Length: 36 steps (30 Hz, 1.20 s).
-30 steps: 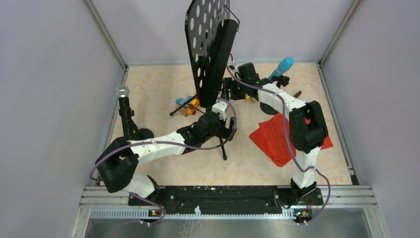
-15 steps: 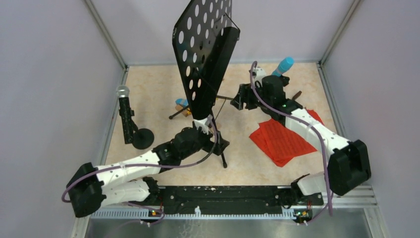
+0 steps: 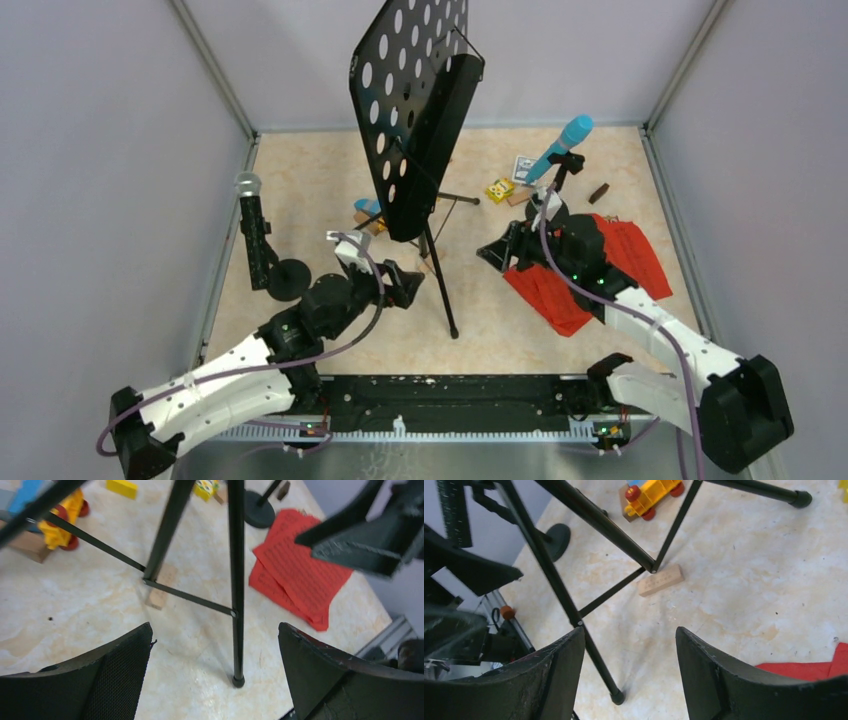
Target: Pack up the instrument practice props
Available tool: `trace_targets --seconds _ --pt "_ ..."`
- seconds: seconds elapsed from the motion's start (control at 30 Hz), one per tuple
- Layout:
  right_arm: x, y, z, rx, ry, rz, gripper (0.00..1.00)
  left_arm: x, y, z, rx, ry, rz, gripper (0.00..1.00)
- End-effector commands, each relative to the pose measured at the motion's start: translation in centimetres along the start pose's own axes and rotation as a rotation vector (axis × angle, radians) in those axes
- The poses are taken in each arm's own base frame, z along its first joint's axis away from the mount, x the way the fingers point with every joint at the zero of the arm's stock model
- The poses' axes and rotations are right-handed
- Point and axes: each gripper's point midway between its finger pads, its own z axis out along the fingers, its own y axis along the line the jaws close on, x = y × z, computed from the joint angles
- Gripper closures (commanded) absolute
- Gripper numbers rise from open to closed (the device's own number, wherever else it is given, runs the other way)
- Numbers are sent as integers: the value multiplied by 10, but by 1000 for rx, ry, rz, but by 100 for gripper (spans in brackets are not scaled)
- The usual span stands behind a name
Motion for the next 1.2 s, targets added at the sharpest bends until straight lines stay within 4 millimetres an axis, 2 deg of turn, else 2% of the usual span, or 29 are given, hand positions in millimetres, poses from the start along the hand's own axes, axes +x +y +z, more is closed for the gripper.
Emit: trace_targets --seconds 0.0,0.1,0.23,0.37,0.43,0.6,0.63,0.73,0.83,1.0,1.17 --pt "-42 41 -24 -128 -209 -37 33 -30 16 1 -67 -86 -74 1" --pt "-69 51 -48 -92 -302 26 32 -39 24 11 -68 -64 -134 1" --pt "-116 80 -80 -47 -318 121 28 -52 28 20 -71 -59 -152 1" --pt "-161 93 -112 34 -405 358 24 -72 24 19 -82 -103 -158 1" --pt "-182 102 -130 58 -448 442 18 -80 20 19 -78 -113 -168 1" --pt "-225 141 -163 30 -446 541 14 -95 17 14 -97 -142 -230 1" --pt "-227 142 -163 35 -435 551 13 -99 16 12 -100 -152 -243 1" --pt "-248 159 -180 -4 -485 537 13 -115 18 7 -134 -202 -307 1" --pt "-257 164 -191 -28 -533 502 13 -129 16 5 -134 -247 -343 1" --pt "-254 165 -184 -46 -519 500 12 -144 7 9 -107 -280 -369 1" --pt "-252 164 -186 -54 -529 498 12 -138 7 19 -112 -251 -370 1"
